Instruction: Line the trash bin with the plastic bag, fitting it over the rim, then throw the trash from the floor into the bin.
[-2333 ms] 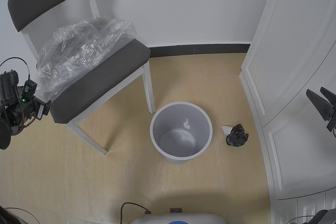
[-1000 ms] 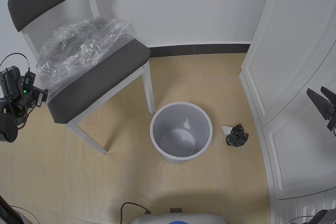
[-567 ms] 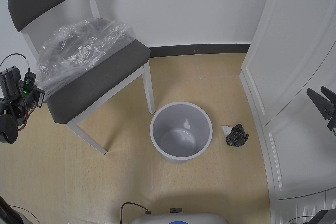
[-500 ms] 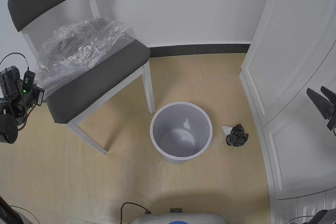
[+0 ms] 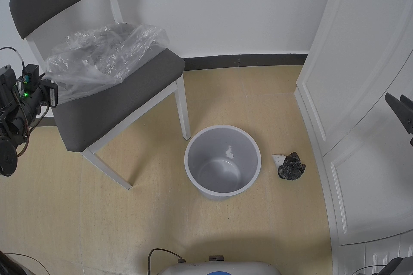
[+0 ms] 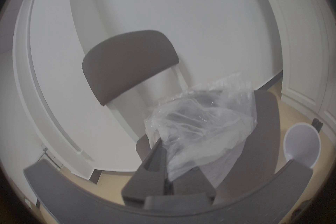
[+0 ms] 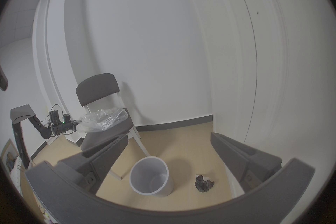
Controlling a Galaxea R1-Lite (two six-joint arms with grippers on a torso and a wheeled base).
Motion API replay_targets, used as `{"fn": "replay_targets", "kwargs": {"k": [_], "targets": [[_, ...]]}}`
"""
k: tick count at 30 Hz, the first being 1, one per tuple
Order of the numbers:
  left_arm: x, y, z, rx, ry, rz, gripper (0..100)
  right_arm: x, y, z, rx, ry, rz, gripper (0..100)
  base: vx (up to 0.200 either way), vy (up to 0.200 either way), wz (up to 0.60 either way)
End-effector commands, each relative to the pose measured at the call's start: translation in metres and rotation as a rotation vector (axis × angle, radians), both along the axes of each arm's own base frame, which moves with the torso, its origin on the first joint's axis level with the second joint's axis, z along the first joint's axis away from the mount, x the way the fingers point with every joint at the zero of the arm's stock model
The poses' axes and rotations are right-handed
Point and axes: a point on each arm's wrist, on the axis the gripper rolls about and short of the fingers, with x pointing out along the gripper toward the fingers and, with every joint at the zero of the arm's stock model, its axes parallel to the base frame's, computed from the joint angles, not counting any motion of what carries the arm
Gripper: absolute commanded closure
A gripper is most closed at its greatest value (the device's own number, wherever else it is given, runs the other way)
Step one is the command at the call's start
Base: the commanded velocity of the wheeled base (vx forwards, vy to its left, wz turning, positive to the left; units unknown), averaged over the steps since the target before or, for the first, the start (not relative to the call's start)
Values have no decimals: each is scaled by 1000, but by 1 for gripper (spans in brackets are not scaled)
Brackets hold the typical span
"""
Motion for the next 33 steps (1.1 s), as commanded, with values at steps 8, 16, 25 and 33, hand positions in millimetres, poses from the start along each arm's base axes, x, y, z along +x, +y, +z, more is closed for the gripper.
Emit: {"fn": "replay_targets", "kwargs": {"k": [8,16,25,33], "targets": [[-36,-29,31,-57,-128,-124,100,-11,-4,6,0,-47,-20,0,0,0,0],[-74,-43,24,-168,-130,-228,100,-10,-4,7,-7,-52,-19,0,0,0,0],[-94,-78,22,-356,-127,-441,100,-11,2,14,-21,-79,26,0,0,0,0],[-105,-88,23,-422,-131,-518,100,31,48,8,-32,48,113,0,0,0,0]]}}
